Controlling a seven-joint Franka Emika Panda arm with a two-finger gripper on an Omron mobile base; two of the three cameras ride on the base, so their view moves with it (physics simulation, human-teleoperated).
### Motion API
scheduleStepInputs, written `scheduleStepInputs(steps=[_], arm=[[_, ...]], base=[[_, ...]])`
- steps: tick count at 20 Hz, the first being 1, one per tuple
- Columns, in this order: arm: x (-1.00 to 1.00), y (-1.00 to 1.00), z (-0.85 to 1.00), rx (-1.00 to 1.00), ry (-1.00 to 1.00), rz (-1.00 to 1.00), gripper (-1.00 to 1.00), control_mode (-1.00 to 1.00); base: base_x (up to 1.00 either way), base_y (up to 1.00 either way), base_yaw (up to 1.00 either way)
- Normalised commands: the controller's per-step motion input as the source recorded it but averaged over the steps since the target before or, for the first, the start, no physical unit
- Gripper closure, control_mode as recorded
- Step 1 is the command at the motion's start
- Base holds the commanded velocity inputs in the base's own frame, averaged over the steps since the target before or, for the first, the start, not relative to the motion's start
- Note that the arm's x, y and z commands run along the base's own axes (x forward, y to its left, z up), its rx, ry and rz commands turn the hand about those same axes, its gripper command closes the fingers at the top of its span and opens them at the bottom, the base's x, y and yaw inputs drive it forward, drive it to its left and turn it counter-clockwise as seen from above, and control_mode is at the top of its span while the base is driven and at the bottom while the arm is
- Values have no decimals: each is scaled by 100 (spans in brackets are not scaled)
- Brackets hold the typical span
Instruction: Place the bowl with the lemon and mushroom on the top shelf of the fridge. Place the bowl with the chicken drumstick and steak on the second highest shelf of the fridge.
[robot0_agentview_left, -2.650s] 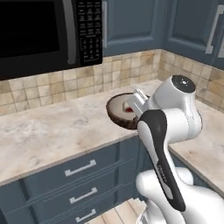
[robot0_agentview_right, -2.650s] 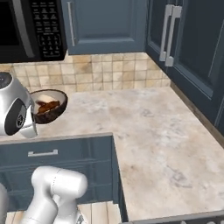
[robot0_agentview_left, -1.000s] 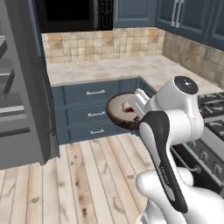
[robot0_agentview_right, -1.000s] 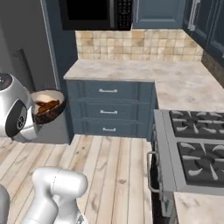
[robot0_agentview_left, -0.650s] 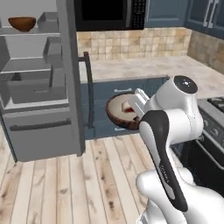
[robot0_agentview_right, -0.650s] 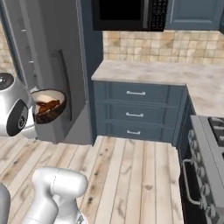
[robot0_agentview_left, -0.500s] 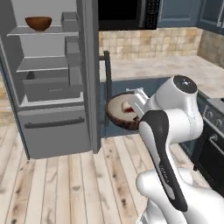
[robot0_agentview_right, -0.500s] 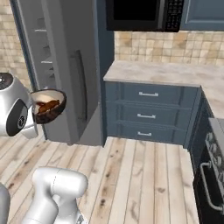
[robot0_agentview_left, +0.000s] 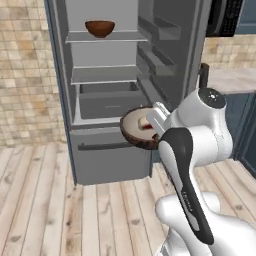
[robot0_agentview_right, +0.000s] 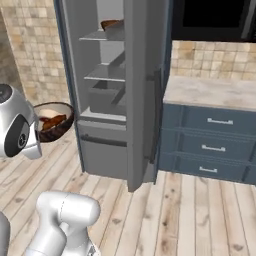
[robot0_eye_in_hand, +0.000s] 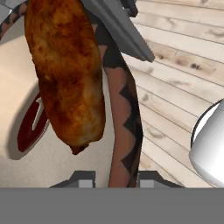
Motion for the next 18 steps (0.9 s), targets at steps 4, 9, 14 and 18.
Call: scheduleStepInputs(steps=[4,9,14,18], arm=[[0,0,0,0,0,0,100,100],[0,0,0,0,0,0,100,100],[0,0,0,0,0,0,100,100],[0,0,0,0,0,0,100,100]], base=[[100,83,-1],[100,57,-11],[91,6,-25],[91,18,-18]])
